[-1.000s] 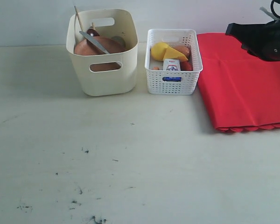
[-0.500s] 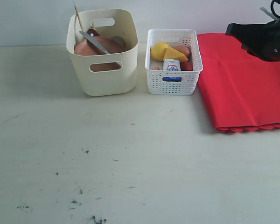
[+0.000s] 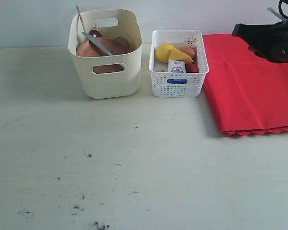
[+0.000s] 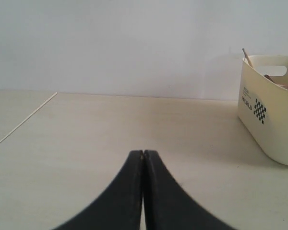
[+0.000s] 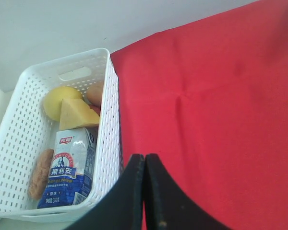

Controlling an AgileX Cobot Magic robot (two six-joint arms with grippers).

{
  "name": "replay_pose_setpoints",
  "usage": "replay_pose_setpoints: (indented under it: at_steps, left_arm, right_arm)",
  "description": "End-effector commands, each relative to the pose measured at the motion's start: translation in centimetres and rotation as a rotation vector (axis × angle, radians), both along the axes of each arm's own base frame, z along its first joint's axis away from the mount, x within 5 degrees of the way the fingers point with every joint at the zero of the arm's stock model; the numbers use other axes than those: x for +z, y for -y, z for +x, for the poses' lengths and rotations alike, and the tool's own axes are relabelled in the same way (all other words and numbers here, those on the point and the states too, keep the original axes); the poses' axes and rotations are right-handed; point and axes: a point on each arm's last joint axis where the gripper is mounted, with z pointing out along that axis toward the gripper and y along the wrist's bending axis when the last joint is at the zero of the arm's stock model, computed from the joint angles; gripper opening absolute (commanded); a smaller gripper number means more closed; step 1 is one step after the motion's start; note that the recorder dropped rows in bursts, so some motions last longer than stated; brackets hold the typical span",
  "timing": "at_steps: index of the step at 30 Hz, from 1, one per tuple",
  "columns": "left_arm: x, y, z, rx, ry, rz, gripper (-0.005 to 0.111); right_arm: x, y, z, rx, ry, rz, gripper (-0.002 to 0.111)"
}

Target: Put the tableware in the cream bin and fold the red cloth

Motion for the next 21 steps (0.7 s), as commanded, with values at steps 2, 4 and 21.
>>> replay_pose_setpoints:
  at_steps: [2,4,21]
  left_arm:
    - [0.0,0.0,0.0,-0.001,0.005,-0.006,0.003]
    - [0.0,0.0,0.0,-0.001,0.005,-0.006,0.003]
    - [0.0,0.0,0.0,-0.001,0.005,-0.006,0.003]
  right_arm:
    - [0.2,0.0,-0.1,0.0,0.014,-0.001,0.0]
    - [0.2,0.0,-0.1,0.0,0.014,-0.001,0.0]
    - [0.1,0.0,-2.6,0.049,-0.124,-0.016,0.0]
